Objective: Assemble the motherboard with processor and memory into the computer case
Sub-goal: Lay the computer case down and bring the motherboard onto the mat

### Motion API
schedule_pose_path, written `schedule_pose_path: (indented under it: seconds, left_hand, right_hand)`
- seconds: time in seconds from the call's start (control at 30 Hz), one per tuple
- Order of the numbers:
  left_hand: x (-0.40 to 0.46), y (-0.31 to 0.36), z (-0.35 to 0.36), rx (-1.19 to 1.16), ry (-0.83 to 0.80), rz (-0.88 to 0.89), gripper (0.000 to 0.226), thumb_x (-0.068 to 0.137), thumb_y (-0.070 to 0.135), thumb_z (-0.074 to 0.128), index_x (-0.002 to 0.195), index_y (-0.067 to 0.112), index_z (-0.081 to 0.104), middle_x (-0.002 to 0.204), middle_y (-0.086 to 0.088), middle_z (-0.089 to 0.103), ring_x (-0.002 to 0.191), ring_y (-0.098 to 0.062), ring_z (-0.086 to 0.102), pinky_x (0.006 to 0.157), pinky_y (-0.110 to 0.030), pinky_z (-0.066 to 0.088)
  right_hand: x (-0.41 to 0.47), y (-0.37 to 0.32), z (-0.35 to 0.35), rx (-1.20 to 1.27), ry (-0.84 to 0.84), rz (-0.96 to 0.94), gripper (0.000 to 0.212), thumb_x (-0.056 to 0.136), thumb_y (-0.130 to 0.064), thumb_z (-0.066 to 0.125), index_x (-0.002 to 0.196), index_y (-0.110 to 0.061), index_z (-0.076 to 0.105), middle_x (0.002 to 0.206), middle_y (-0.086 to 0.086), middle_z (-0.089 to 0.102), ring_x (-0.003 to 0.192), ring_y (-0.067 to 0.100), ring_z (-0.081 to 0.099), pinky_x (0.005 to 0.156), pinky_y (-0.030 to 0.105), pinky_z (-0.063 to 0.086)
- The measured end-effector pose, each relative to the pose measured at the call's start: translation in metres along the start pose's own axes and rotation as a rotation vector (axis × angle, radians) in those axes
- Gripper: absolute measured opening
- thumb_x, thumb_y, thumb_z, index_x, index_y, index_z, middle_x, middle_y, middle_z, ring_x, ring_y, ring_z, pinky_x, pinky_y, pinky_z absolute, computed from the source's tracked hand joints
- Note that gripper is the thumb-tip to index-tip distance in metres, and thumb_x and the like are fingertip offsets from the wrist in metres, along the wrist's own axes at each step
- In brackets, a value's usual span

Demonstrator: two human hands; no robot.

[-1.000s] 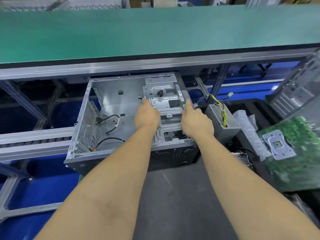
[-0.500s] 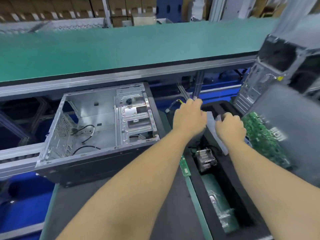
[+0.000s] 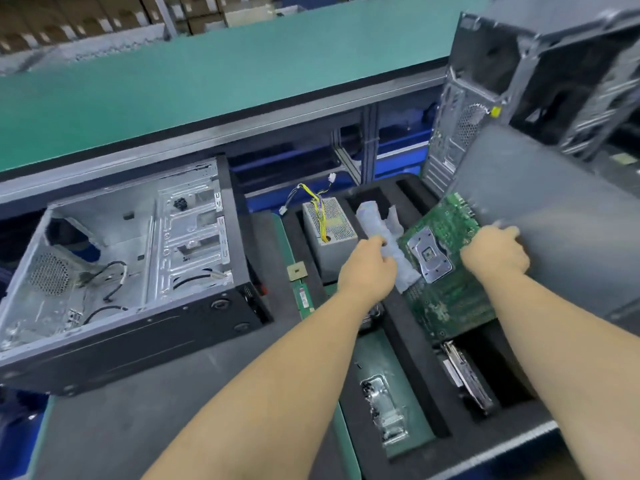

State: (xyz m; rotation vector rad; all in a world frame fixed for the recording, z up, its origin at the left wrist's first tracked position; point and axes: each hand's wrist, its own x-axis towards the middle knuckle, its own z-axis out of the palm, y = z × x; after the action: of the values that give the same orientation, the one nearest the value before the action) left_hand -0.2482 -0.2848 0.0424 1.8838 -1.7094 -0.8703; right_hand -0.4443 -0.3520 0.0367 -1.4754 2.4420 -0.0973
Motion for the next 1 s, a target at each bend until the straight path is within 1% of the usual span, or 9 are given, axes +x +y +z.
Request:
schedule_pose_path:
  seconds: [0.23,0.3,0.37,0.43,0.57,0.7,0.83,0.93,1.0]
  left_hand:
    - [0.002,-0.001,0.010,-0.028,0.004,-0.042,0.041,0.096,0.018,0.041,0.136,0.020,0.047,0.121,-0.002,0.051,0.097,-0.024,0.056,0.090,-0.045,0.051]
    - [0.001,-0.003,0.011,-0.034,0.000,-0.045,0.040,0.096,0.019,0.041,0.136,0.020,0.047,0.120,-0.002,0.051,0.097,-0.024,0.057,0.088,-0.045,0.052]
    - [-0.001,-0.005,0.013,-0.047,0.000,-0.058,0.040,0.096,0.020,0.041,0.136,0.021,0.048,0.121,-0.002,0.052,0.096,-0.023,0.057,0.087,-0.044,0.052]
    - [-0.002,-0.008,0.016,-0.063,-0.001,-0.075,0.040,0.096,0.020,0.041,0.135,0.022,0.049,0.120,-0.001,0.052,0.094,-0.021,0.057,0.085,-0.043,0.052]
    - [-0.007,-0.013,0.019,-0.097,0.002,-0.098,0.041,0.095,0.020,0.042,0.135,0.022,0.049,0.122,0.001,0.052,0.094,-0.017,0.055,0.081,-0.036,0.049]
    - [-0.011,-0.019,0.015,-0.117,0.034,-0.110,0.040,0.094,0.019,0.043,0.133,0.023,0.050,0.123,0.002,0.053,0.100,-0.019,0.054,0.084,-0.036,0.048]
    - [-0.015,-0.026,0.006,-0.118,0.069,-0.127,0.041,0.093,0.019,0.043,0.133,0.022,0.051,0.123,0.000,0.054,0.101,-0.019,0.054,0.087,-0.038,0.048]
    - [-0.022,-0.032,-0.003,-0.112,0.102,-0.130,0.042,0.092,0.018,0.044,0.133,0.021,0.052,0.125,-0.001,0.056,0.106,-0.021,0.054,0.093,-0.040,0.048]
    - [-0.027,-0.036,-0.010,-0.127,0.133,-0.139,0.040,0.092,0.018,0.045,0.131,0.022,0.053,0.123,-0.002,0.057,0.106,-0.023,0.056,0.093,-0.041,0.049]
  right_hand:
    - [0.004,-0.008,-0.021,0.114,-0.121,-0.002,0.040,0.089,-0.032,0.064,0.120,-0.008,0.060,0.137,0.025,0.041,0.075,0.030,0.053,0.070,0.035,0.044]
    - [0.003,-0.011,-0.025,0.120,-0.140,-0.063,0.032,0.085,-0.032,0.068,0.103,-0.006,0.064,0.115,0.018,0.061,0.075,0.028,0.057,0.066,0.034,0.047]
    - [0.004,-0.015,-0.034,0.136,-0.183,-0.099,0.033,0.081,-0.036,0.077,0.087,-0.008,0.060,0.095,0.011,0.066,0.075,0.029,0.060,0.063,0.034,0.049]
    - [0.006,-0.019,-0.039,0.168,-0.267,-0.108,0.046,0.077,-0.039,0.085,0.094,-0.004,0.059,0.107,0.015,0.067,0.090,0.036,0.064,0.076,0.045,0.056]
    - [0.005,-0.021,-0.033,0.390,-0.400,-0.063,0.077,0.074,-0.042,0.088,0.128,0.002,0.055,0.123,0.016,0.060,0.109,0.037,0.060,0.097,0.055,0.053]
    - [-0.001,-0.028,-0.020,0.615,-0.528,0.005,0.068,0.076,-0.063,0.078,0.118,-0.013,0.060,0.116,0.003,0.052,0.110,0.030,0.053,0.096,0.052,0.053]
    - [-0.009,-0.042,-0.016,0.685,-0.494,-0.046,0.058,0.075,-0.055,0.082,0.107,-0.011,0.064,0.102,0.004,0.060,0.093,0.024,0.061,0.074,0.041,0.058]
    - [-0.021,-0.056,-0.018,0.605,-0.356,-0.161,0.053,0.074,-0.054,0.084,0.086,-0.008,0.061,0.089,0.009,0.061,0.080,0.026,0.060,0.077,0.043,0.060]
    - [-0.037,-0.066,-0.025,0.525,-0.233,-0.248,0.058,0.074,-0.060,0.080,0.074,-0.008,0.054,0.070,0.008,0.057,0.065,0.026,0.058,0.067,0.039,0.057]
